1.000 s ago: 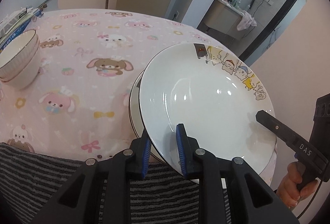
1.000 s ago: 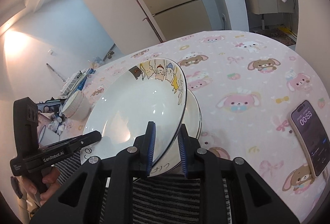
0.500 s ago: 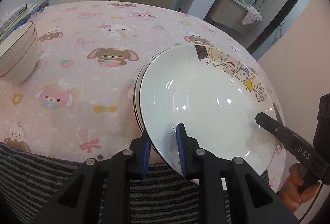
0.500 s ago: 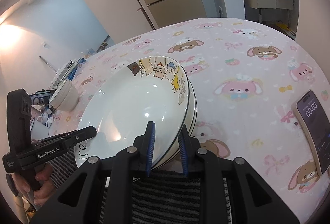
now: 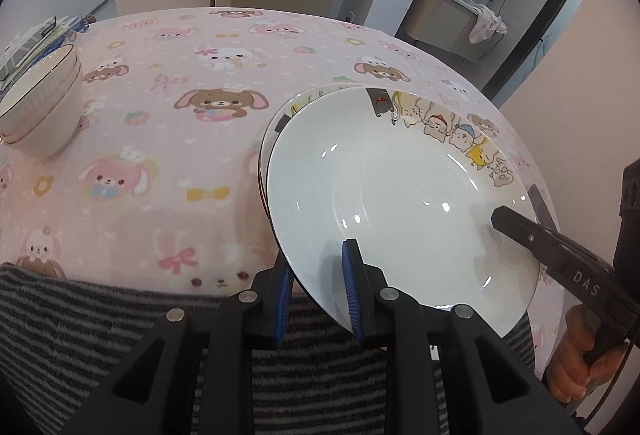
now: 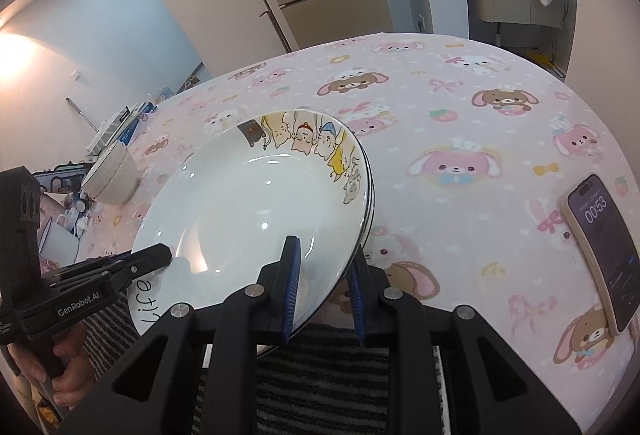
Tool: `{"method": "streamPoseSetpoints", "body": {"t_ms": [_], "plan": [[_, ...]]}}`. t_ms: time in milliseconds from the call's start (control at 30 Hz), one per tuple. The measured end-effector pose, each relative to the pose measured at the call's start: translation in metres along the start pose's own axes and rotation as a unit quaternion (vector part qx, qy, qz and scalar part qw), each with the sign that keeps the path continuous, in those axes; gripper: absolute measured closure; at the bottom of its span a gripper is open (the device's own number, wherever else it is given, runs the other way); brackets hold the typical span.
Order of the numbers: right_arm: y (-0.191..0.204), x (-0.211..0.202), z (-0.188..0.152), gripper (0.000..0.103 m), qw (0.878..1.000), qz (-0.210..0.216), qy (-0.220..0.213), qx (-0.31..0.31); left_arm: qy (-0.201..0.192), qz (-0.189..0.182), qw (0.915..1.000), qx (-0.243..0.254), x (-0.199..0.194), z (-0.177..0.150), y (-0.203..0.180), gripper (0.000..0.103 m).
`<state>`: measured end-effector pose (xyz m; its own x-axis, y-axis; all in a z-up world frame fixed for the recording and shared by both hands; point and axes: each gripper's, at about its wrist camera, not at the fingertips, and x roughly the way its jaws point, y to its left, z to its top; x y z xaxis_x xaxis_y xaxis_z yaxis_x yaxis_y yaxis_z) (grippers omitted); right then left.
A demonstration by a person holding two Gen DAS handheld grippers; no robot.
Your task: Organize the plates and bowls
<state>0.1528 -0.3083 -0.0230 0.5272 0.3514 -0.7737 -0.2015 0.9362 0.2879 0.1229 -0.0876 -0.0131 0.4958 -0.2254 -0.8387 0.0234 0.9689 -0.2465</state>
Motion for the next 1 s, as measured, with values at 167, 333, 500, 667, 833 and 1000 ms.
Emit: {"method": "streamPoseSetpoints", "body": {"t_ms": [167,333,500,667,833,1000], "plan": [[0.003,-0.002,-0.008,0.080,1.000,-0.008,-0.001,-0.005,-0.001,0.003,1.0000,0.003,0.000,-0.004,0.000,0.079],[0.002,0.002,-0.011,0.078,1.000,-0.018,-0.003,-0.003,-0.005,0.009,0.9998,0.014,0.001,-0.004,-0.004,0.078],[0.005,0.002,-0.013,0.077,0.999,-0.028,-0.014,-0.012,-0.014,0.016,0.9996,0.020,0.001,-0.005,-0.006,0.077],[0.005,0.002,-0.014,0.076,0.999,-0.030,-0.016,-0.016,-0.014,0.016,0.9996,0.020,0.002,-0.004,-0.006,0.076],[0.007,0.005,-0.014,0.073,0.999,-0.034,-0.020,-0.023,-0.007,0.008,0.9999,0.013,0.004,-0.003,-0.005,0.073],[0.006,0.008,-0.012,0.073,0.999,-0.029,-0.019,-0.020,-0.003,0.013,0.9999,0.010,0.007,-0.001,-0.004,0.073]]}}
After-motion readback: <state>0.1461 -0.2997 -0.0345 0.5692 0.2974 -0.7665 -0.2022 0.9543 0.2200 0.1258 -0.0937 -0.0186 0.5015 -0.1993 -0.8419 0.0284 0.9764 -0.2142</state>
